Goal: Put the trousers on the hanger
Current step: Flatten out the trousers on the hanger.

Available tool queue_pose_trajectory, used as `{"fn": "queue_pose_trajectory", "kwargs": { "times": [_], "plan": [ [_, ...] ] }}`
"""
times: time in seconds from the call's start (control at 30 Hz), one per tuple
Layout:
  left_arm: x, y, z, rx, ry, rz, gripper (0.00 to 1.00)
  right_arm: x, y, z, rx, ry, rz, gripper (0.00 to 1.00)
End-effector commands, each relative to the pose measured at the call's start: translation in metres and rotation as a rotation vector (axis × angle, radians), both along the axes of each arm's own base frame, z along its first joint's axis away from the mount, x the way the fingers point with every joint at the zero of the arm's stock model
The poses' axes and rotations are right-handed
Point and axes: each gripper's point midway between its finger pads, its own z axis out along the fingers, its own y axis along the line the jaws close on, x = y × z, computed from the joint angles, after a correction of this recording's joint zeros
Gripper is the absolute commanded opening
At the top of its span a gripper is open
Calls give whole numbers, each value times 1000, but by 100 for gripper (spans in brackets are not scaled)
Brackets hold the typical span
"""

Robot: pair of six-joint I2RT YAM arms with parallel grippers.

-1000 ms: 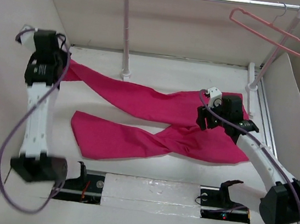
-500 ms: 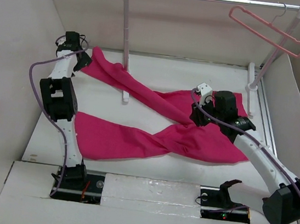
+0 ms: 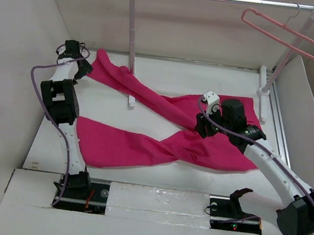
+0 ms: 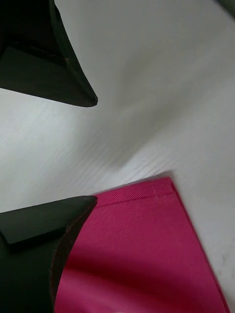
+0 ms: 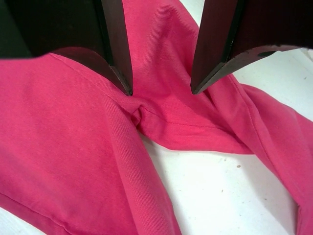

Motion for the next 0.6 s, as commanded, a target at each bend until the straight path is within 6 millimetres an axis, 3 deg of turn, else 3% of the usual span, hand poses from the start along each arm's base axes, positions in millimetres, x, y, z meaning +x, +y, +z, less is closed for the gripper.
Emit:
{"fn": "queue_pose_trajectory", "kwargs": {
  "times": [0.0,0.13,0.23,0.3,0.47,0.57],
  "plan": [
    [25,-3,-1,-13,-19,-5,69,-6,7,13,31,-32,38,57],
    [52,1,-9,-16,-54,-6,64,-18,18,7,45,-3,76,57],
    [61,4,-16,-19,-48,3,60,-21,22,6,46,3,69,57],
    [64,-1,-32,-23,-20,0,56,-20,22,8,57,7,55,57],
    [49,-9,-67,-38,52,10,34,-9,20,22,51,-25,12,57],
    [40,-7,-66,-25,63,26,32,-3,22,33,53,-54,15,57]
  ]
}}
